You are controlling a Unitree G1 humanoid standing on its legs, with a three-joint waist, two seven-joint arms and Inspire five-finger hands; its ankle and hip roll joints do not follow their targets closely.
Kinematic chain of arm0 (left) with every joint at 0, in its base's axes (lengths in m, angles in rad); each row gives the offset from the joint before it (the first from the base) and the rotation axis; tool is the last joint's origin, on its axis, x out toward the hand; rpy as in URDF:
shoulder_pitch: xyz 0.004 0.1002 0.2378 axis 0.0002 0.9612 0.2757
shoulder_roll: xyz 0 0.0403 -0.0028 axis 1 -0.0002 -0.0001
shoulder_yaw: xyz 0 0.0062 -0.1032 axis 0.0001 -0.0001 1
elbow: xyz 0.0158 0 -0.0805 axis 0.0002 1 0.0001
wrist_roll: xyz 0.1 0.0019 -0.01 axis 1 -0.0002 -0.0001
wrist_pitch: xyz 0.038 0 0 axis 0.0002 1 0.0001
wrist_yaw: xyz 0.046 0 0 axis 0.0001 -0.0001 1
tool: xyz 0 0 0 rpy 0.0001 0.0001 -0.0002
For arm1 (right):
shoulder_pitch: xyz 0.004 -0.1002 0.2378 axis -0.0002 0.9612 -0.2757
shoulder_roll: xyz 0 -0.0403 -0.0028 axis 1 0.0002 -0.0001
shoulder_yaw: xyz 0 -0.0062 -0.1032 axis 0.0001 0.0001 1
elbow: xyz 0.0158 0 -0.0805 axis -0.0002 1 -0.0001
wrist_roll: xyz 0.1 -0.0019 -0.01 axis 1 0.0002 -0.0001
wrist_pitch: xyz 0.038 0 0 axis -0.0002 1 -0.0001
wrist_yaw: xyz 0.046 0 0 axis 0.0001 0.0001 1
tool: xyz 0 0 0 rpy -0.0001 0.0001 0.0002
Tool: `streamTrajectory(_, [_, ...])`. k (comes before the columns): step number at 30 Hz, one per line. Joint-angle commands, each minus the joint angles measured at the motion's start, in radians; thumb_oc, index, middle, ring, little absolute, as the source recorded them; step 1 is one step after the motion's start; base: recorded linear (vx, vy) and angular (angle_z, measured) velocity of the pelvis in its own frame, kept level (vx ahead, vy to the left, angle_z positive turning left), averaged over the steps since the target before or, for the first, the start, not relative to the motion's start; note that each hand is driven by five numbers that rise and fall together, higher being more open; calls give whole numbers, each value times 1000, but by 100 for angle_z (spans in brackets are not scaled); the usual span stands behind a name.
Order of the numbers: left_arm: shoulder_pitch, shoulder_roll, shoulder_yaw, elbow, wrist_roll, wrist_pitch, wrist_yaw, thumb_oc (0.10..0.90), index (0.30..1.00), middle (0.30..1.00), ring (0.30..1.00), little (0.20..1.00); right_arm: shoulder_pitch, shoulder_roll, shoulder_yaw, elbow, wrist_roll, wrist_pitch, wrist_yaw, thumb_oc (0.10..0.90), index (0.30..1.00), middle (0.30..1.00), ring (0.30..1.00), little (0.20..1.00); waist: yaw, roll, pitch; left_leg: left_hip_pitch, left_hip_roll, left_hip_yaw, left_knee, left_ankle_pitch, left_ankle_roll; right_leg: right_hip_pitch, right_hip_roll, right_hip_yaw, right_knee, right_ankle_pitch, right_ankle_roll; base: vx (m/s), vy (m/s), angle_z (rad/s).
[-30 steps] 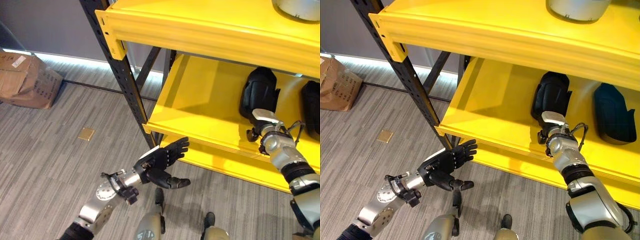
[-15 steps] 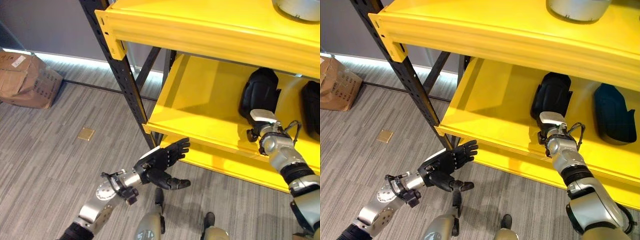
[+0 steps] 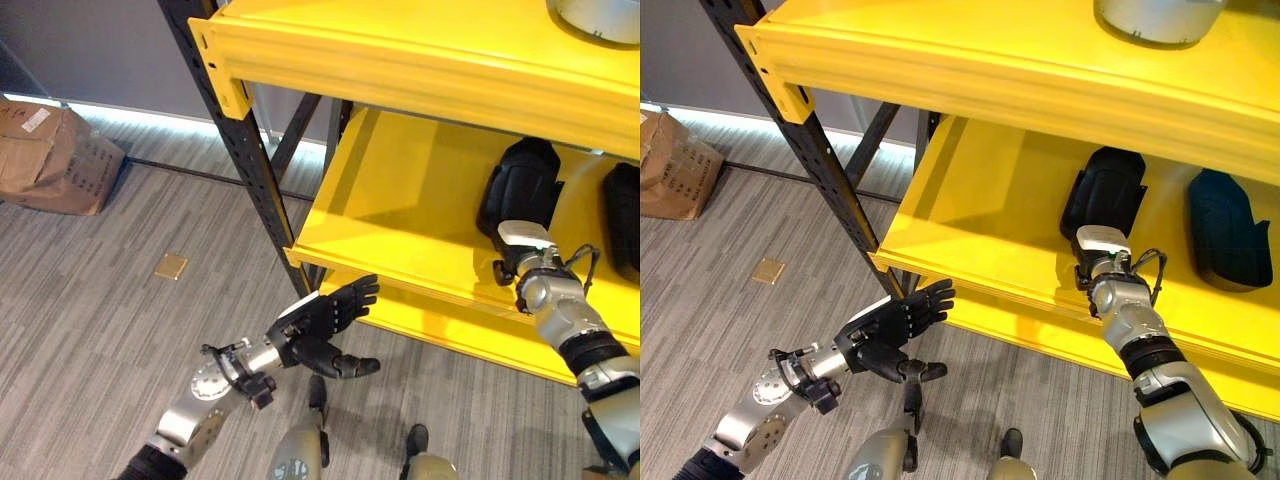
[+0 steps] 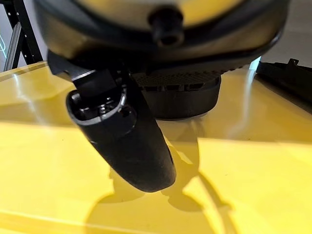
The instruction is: Move parts from the plastic box to the shelf.
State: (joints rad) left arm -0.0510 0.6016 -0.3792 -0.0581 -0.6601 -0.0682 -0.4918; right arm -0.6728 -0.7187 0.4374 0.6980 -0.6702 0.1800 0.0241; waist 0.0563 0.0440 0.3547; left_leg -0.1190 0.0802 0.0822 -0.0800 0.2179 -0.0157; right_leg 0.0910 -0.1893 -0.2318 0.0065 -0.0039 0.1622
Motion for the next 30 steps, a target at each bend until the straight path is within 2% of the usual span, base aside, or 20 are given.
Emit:
streamTrajectory(1, [-35, -50, 75, -117, -29, -74, -41, 900, 1000, 1000, 1000, 1000, 2, -22, 56, 3, -75, 15, 6, 900, 1000, 1000, 1000, 1000, 16, -29, -10, 58, 12, 51, 82, -195, 4, -100, 9, 46, 118, -27, -47, 0, 0, 0])
streamTrajectory(30, [-9, -47, 104, -120, -28, -75, -53, 900, 1000, 1000, 1000, 1000, 92, -53, 68, -108, -152, -42, 55, 900, 1000, 1000, 1000, 1000, 7, -44, -23, 58, 18, 53, 76, -194, 1, -97, 15, 51, 111, -30, -47, 0, 0, 0])
